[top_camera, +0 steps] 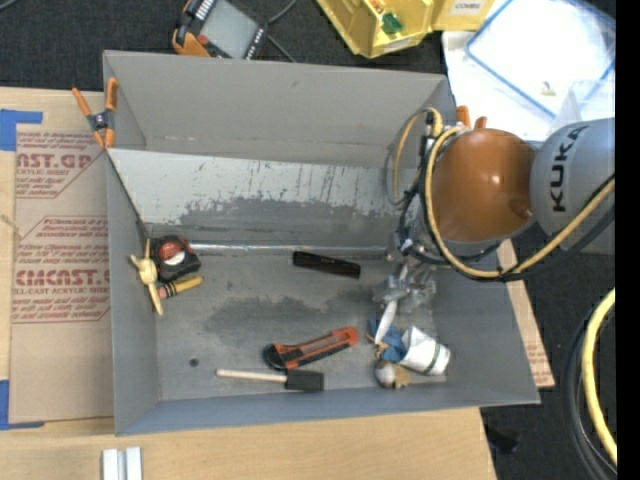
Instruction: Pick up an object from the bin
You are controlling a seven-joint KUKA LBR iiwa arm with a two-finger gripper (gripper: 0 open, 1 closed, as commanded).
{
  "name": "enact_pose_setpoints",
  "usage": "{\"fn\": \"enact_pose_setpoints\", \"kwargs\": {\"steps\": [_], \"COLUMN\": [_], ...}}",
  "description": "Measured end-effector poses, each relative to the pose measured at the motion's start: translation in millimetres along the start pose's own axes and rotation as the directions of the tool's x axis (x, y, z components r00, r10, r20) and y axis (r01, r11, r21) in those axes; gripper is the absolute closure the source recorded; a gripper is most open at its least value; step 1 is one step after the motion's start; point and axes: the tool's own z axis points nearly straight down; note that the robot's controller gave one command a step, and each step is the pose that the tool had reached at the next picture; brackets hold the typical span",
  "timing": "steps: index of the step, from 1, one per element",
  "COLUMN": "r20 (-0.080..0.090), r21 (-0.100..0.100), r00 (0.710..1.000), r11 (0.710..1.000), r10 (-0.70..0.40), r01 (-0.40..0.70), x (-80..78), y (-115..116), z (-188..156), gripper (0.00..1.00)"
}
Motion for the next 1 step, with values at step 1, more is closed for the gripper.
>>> {"fn": "enact_pose_setpoints", "kwargs": {"steps": [1], "r20": [0.001], "r21": [-0.001], "r00": [1.0], "r11": [1.0], "r10": [0.001], "r01": [-0.001], "x": [-0.8], "y": [0.4], "z": [-6.4], "gripper": [1.0]}}
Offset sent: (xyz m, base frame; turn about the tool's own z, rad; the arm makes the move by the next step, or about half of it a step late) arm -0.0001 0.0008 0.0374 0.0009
